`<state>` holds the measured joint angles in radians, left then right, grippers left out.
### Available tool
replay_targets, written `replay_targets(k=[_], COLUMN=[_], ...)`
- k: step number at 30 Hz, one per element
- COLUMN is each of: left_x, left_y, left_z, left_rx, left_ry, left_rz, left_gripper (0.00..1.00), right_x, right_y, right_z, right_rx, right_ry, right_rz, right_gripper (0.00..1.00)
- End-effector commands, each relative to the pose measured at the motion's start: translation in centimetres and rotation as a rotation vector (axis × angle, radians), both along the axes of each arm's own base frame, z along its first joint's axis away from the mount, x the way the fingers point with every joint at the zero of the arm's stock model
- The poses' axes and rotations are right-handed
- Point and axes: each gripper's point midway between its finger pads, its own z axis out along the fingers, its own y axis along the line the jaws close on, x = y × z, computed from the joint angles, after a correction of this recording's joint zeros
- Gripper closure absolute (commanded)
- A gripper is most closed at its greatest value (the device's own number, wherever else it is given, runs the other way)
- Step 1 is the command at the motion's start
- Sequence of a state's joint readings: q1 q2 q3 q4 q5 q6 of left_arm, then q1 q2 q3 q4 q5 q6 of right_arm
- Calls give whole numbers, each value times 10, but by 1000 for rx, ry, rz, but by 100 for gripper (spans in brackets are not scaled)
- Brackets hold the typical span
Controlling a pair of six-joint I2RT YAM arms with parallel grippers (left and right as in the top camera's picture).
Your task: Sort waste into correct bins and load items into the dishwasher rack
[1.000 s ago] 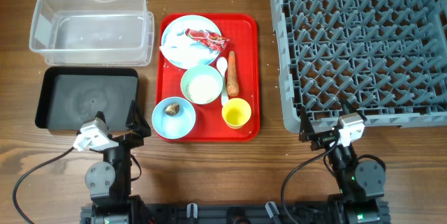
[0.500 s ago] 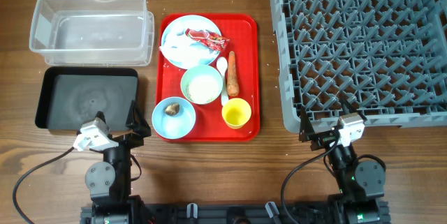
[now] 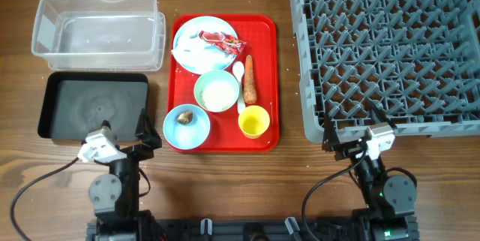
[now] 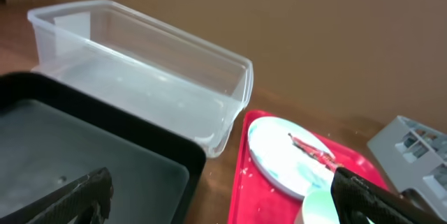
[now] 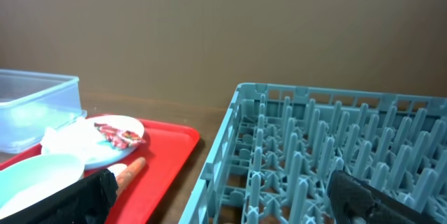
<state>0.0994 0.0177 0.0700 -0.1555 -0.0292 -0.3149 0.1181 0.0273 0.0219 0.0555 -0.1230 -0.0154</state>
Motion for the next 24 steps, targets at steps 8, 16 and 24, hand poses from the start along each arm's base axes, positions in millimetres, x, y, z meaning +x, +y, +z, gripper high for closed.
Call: replay_targets(k=[8, 16, 24], left_x=[11, 50, 95], left_y=[3, -17, -106], left_z=[105, 144, 81], left_rx=[42, 11, -66], left_ry=[142, 469, 820], left_rz=[3, -125, -407], left_gripper=[0, 0, 0], right_x=[17, 58, 90], right_y=[6, 12, 43], right_z=[97, 151, 134], right_rx=[-62, -105, -86], right_ry=[1, 362, 657], right_rz=[20, 32, 194], right_gripper=[0, 0, 0])
